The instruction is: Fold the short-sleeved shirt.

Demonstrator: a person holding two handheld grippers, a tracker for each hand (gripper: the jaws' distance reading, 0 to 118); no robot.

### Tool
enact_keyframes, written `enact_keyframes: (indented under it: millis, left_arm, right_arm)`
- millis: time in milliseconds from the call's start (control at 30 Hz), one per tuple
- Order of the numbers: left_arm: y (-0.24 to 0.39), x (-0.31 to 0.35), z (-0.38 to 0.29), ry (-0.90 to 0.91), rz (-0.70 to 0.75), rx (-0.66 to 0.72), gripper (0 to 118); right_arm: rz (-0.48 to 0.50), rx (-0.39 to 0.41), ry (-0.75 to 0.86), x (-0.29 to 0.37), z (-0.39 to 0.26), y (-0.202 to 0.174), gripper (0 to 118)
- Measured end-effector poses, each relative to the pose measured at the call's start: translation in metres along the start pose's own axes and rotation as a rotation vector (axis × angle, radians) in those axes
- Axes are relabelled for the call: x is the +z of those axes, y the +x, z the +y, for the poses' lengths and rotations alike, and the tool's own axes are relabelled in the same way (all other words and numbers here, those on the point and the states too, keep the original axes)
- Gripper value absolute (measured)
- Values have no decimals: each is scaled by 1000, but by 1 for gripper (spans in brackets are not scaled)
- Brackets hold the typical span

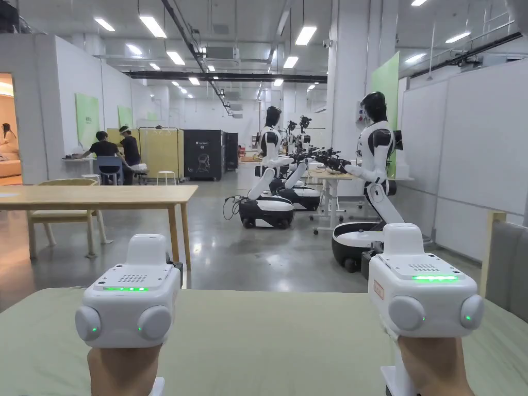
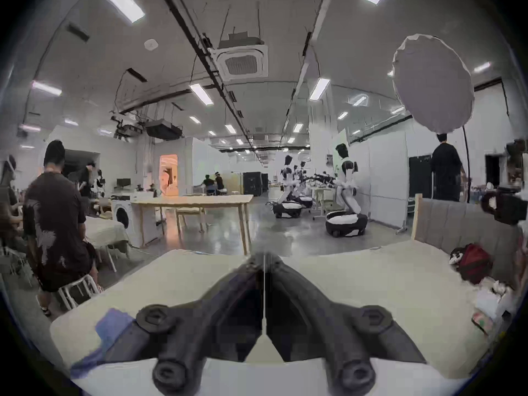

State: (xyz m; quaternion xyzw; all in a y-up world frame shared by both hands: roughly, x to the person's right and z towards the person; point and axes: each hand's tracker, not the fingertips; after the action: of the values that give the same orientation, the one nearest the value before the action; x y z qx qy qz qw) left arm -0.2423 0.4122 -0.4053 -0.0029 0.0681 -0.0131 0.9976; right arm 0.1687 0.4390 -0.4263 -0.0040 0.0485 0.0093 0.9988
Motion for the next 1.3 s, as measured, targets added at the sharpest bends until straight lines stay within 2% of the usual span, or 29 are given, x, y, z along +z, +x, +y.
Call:
enact_keyframes:
  millis: [67,133,333,433,533,667,700,767,867,967,1033,1100,1167,1200,1233,1267,1300]
  left_arm:
    - [0,0,-1,-29,-7,-3,0]
    - [49,-12,4,-23,-3,-20,0]
    - [28,-7,-14,-42,85,-82,0]
    - [-6,18,-21,-61,174,-62,0]
    - [-62,31,-38,-116,265,-9,0]
    - [-142,56,-70,-211,433,-51,0]
    - [-160,63,-78,-223,465,-48,0]
    - [-190,82,-98,-246,532,-40,0]
    - [-232,94,-136,-358,631,-18,0]
    - [-252,98,-173,-455,651,20,0]
    - [-263,84,-198,-530,614,62,0]
    - [-271,61,-217,-673,552,207,0]
    - [-279,33,-230,-800,409,422,0]
    - [-283,15,-240,-943,329,516,4]
    - [-286,-5,-251,-1046,262,546,22]
    - [-286,-20,-259,-1112,210,495,76]
    - [-286,-42,-273,-1165,187,381,115]
  right_arm:
    - [-13,8,-12,-8,0,-1,0]
    - [-9,11,-11,-9,0,2,0]
    - [67,6,-32,-20,-20,-38,0]
    - [156,-13,-57,-28,-42,-83,0]
    - [281,-28,-89,-29,-66,-155,0]
    - [479,8,-161,-24,-105,-254,0]
    - [519,27,-177,-20,-114,-272,0]
    - [602,15,-205,-4,-131,-309,0]
    - [668,44,-238,8,-159,-346,0]
    - [705,53,-271,6,-180,-365,0]
    - [712,80,-280,6,-190,-371,0]
    - [717,111,-294,2,-197,-374,0]
    - [719,126,-293,1,-204,-374,0]
    - [717,135,-290,0,-207,-374,0]
    - [714,140,-287,-2,-209,-373,0]
    - [715,140,-287,-1,-211,-371,0]
    - [716,135,-294,-2,-214,-369,0]
